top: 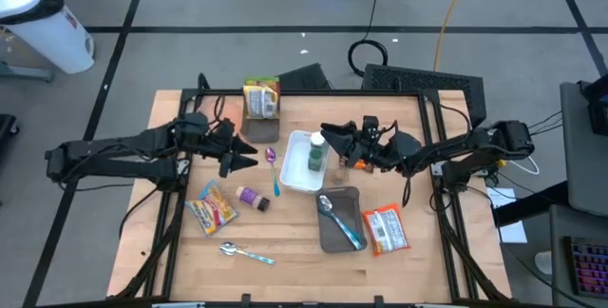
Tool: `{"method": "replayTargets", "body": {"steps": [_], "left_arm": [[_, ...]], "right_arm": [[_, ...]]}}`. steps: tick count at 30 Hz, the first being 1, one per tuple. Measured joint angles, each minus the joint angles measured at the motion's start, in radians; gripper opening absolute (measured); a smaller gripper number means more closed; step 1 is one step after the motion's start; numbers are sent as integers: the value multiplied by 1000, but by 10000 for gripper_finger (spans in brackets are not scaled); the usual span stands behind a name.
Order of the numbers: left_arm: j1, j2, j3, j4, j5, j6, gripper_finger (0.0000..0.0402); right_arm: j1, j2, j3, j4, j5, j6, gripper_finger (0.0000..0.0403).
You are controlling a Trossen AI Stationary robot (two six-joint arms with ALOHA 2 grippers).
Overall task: Pick & Place Food Item
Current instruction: Put the purple and green spoon into the bottom black bin
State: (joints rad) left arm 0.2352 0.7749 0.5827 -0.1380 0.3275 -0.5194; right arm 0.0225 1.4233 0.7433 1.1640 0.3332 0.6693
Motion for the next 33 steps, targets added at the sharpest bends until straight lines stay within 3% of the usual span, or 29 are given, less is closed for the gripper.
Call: {"method": "replayTargets", "body": {"steps": [4,11,16,19,24,33], "left_arm": [[0,41,0,115,-55,-9,273],[0,140,0,240,-163,-140,273],[38,203,0,77,-166,-247,273],[74,237,-1,-82,-172,-310,273],[126,288,-2,-217,-172,-333,273],[168,423,-1,-152,-160,-305,273]], "right_arm": [[-2,0,0,-1,63,-2,218],[-32,0,0,-4,39,-2,216],[-82,0,1,-26,-167,16,215],[-100,0,1,-82,-228,52,214],[-119,0,1,-92,-259,75,212],[-141,0,1,-94,-258,41,212]]}}
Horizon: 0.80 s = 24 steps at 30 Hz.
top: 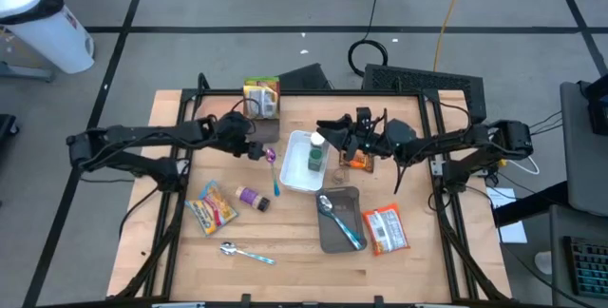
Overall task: Pick & Place Food Item
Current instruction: Put the purple and green spoon into the bottom black bin
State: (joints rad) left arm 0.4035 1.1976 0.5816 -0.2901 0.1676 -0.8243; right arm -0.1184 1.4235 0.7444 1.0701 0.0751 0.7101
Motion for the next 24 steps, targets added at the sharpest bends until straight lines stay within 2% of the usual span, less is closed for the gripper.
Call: {"method": "replayTargets", "body": {"steps": [9,17,24], "left_arm": [[11,134,0,113,15,108,273],[11,232,0,196,5,113,273],[11,256,0,254,-38,109,273]], "right_arm": [[0,0,0,-6,1,-15,212],[0,0,0,-6,1,-15,212],[0,0,0,-6,1,-15,212]]}}
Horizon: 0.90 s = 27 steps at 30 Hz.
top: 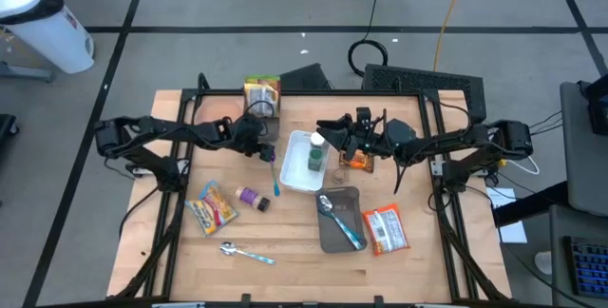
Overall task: Pick & Place Food Item
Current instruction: Put the purple and green spoon into the bottom black bin
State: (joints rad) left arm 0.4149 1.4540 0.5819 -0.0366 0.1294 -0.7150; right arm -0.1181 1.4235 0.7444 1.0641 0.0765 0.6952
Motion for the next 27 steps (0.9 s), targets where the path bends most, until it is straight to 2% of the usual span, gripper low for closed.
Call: {"method": "replayTargets", "body": {"steps": [7,20,24,27], "left_arm": [[-13,0,1,9,0,6,266],[-27,3,1,3,-35,-20,120],[-38,34,2,0,-30,-20,99],[-57,78,2,10,-9,-22,101]], "right_arm": [[0,0,0,-11,0,0,212],[0,0,0,-18,0,0,212],[0,0,0,-19,0,0,212],[2,0,0,-20,0,0,212]]}}
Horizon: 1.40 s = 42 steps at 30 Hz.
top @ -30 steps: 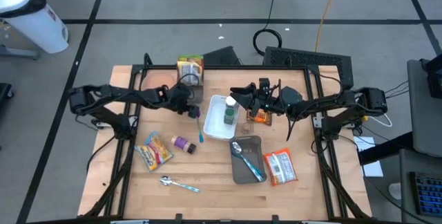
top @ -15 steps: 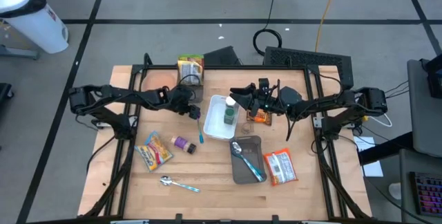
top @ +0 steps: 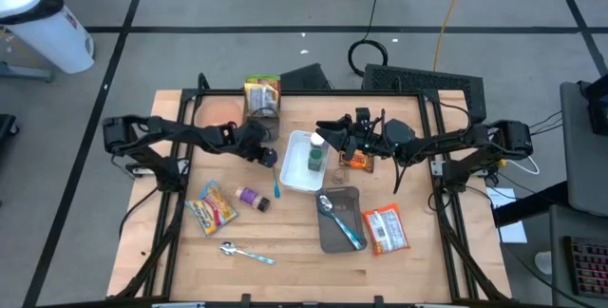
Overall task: Pick & Place Food Item
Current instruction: Put the purple and green spoon into the bottom black bin
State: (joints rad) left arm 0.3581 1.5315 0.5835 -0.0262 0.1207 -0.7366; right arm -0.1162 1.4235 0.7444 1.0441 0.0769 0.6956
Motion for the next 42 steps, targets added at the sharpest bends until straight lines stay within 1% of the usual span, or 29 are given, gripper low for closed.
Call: {"method": "replayTargets", "body": {"steps": [4,6,9,11,12,13,17,20,23,27,28,31,33,35,36,39,40,42], "left_arm": [[-24,42,3,14,-9,-26,113],[-31,46,3,18,-13,-27,112],[-35,36,2,15,-22,-25,83],[-30,19,0,15,-20,-25,47],[-26,8,0,22,-7,-22,26],[-24,-5,0,26,13,-15,15],[-1,-67,-2,21,67,8,9],[9,-143,-2,-9,92,9,6],[9,-245,-2,-47,81,-1,5],[10,-411,-2,-62,8,-30,4],[10,-452,-2,-55,-14,-37,4],[10,-564,-2,-21,-97,-62,3],[10,-622,-2,-1,-149,-76,3],[8,-660,0,20,-192,-88,3],[5,-671,2,24,-215,-93,2],[-13,-673,27,21,-284,-99,2],[-18,-667,39,21,-303,-98,2],[-32,-639,72,38,-343,-98,2]], "right_arm": [[0,0,0,-2,0,8,212],[0,0,0,-2,0,24,212],[0,0,0,-2,-2,30,212],[3,0,0,-2,-2,29,212],[3,0,0,-2,-2,29,212],[3,0,0,-2,-2,29,212],[6,0,0,-3,-2,29,212],[6,0,0,-3,-1,27,212],[6,0,0,-3,-1,26,212],[7,0,0,-3,-8,23,212],[7,0,0,-3,-29,12,212],[16,0,0,-3,-84,-57,212],[41,0,6,-17,-66,-118,212],[70,0,45,-99,-15,-189,212],[84,0,78,-171,9,-226,212],[119,0,222,-486,69,-333,212],[128,1,276,-610,94,-368,212],[137,29,384,-797,152,-430,212]]}}
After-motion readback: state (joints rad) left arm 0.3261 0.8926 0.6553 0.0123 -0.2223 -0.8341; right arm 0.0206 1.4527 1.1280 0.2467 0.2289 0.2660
